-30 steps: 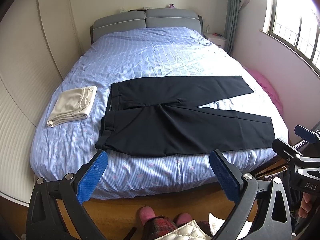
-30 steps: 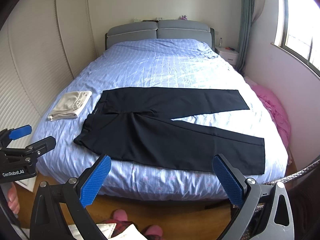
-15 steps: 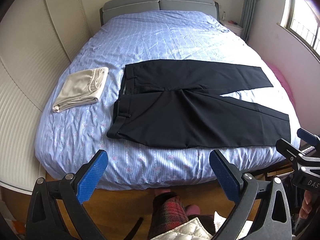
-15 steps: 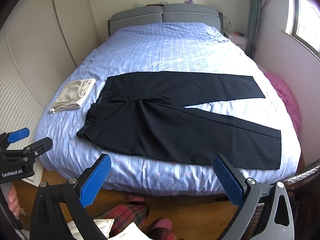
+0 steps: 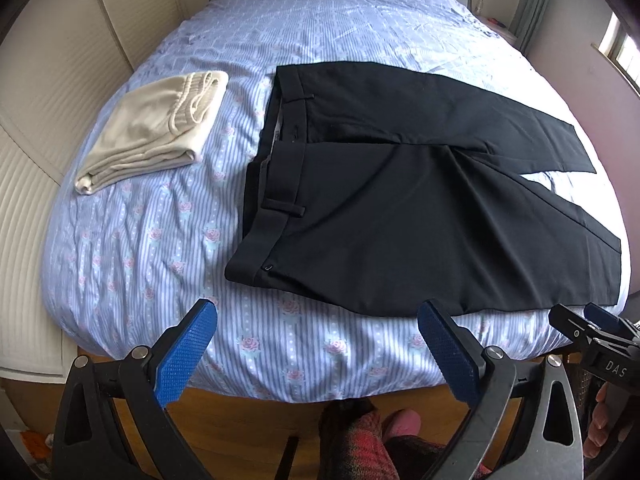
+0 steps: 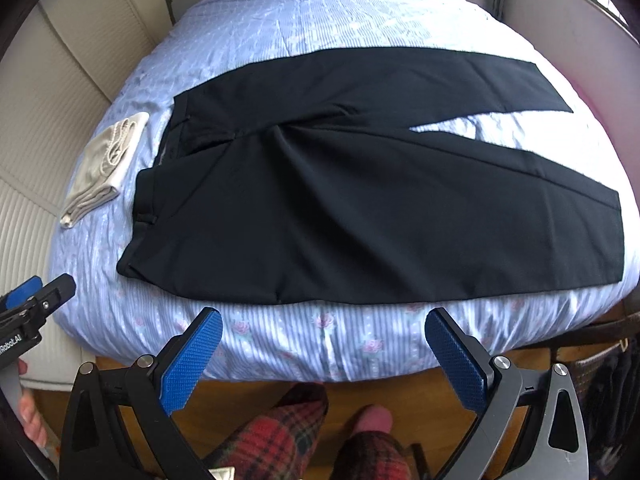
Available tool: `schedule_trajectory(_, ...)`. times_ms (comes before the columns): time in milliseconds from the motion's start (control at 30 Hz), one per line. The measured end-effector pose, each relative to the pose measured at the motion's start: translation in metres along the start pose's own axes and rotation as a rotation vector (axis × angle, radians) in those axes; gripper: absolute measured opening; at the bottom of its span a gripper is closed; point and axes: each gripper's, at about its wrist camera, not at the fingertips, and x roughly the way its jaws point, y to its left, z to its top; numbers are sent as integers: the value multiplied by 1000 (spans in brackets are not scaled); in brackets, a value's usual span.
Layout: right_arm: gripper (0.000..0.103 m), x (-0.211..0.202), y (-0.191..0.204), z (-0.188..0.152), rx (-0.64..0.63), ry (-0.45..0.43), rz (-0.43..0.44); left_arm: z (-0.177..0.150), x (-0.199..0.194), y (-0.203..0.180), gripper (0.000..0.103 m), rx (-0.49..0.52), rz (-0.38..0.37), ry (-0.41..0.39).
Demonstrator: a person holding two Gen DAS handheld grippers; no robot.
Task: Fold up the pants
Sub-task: 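Lower both grippers onto the trouser leg edge and close on it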
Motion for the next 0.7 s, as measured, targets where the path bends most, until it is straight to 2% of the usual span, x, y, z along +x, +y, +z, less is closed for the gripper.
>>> schedule_trajectory(167,102,58,-3,-6,103,60,8,1,58,9,99,-50,-43,88)
schedule_trajectory(367,97,104,-16,-11,221,106,1,3,108,11,96,-92,-78,161)
schedule_trajectory(467,93,124,-30,-15,308,134,15,2,126,17,92,-153,-140,207)
schedule_trajectory(567,88,140,-44,-18,402,159,41,1,144,24,85,-219,-226,249)
schedule_trajectory(700,81,161,-53,-18,462,191,34,7,166,26,74,-252,-271,290)
